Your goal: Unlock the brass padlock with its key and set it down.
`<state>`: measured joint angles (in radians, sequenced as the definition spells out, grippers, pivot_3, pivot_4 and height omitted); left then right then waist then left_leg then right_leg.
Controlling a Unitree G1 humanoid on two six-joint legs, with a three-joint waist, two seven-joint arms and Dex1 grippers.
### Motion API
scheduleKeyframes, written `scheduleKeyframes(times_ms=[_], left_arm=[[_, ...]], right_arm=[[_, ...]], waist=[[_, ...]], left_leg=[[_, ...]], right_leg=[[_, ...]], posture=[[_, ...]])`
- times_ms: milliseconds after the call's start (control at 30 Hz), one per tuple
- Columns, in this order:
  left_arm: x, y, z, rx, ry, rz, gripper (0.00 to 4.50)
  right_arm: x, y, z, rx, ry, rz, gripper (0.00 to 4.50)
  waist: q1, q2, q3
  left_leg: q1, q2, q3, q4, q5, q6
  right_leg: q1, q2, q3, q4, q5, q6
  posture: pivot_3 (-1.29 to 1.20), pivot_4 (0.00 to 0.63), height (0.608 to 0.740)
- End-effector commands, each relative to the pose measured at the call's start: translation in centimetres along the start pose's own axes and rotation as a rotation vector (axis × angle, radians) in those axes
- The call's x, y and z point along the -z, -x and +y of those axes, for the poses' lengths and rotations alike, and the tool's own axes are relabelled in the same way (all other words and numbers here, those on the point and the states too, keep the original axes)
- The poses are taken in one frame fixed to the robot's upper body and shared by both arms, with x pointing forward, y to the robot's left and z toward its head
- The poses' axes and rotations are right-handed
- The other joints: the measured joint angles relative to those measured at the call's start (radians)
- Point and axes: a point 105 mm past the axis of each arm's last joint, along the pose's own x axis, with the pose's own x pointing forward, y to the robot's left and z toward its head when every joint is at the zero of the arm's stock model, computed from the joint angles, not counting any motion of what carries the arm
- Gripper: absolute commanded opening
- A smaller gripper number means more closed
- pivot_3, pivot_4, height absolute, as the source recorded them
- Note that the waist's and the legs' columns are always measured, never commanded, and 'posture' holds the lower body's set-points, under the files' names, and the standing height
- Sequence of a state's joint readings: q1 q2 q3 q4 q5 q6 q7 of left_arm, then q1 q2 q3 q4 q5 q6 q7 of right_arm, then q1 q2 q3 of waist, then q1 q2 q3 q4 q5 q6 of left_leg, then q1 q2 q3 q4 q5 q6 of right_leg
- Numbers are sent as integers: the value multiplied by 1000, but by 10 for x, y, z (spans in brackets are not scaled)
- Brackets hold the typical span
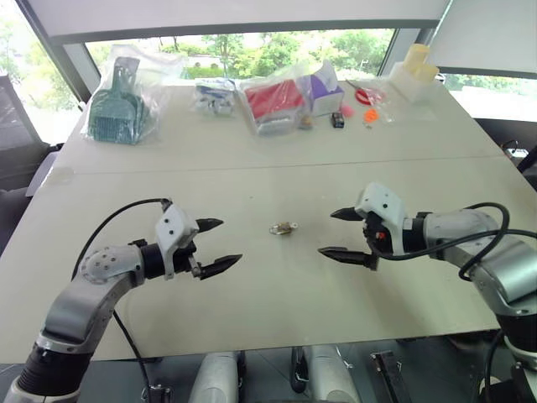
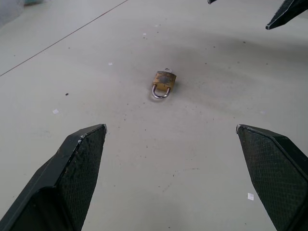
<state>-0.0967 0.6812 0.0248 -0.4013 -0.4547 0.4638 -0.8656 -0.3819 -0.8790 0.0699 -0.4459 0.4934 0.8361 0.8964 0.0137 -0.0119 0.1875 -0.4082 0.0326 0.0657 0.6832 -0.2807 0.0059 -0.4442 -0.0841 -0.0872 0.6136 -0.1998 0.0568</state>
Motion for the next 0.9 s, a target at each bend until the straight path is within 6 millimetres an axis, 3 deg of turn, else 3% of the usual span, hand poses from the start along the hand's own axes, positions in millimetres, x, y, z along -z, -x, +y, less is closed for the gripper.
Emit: scheduleKeyframes(times_ms=[33,667,900], left_arm=[[-12,1,-2,0,-46,-31,4477],[-10,-7,-1,47,-104,0,4477],[6,-47,-3,105,-163,5,4477]], right_arm=[[-11,2,-2,9,49,-25,4500],[-12,-1,-3,25,67,-32,4500],[-14,-4,-2,43,69,-47,4500]], waist=[[0,0,0],[0,0,0],[3,0,0]], left_leg=[[0,0,0,0,0,0],[0,0,0,0,0,0],[0,-1,1,0,0,0]], right_leg=[[0,0,0,0,0,0],[0,0,0,0,0,0],[1,0,0,0,0,0]], posture=[[0,150,740],[0,150,740],[0,150,740]])
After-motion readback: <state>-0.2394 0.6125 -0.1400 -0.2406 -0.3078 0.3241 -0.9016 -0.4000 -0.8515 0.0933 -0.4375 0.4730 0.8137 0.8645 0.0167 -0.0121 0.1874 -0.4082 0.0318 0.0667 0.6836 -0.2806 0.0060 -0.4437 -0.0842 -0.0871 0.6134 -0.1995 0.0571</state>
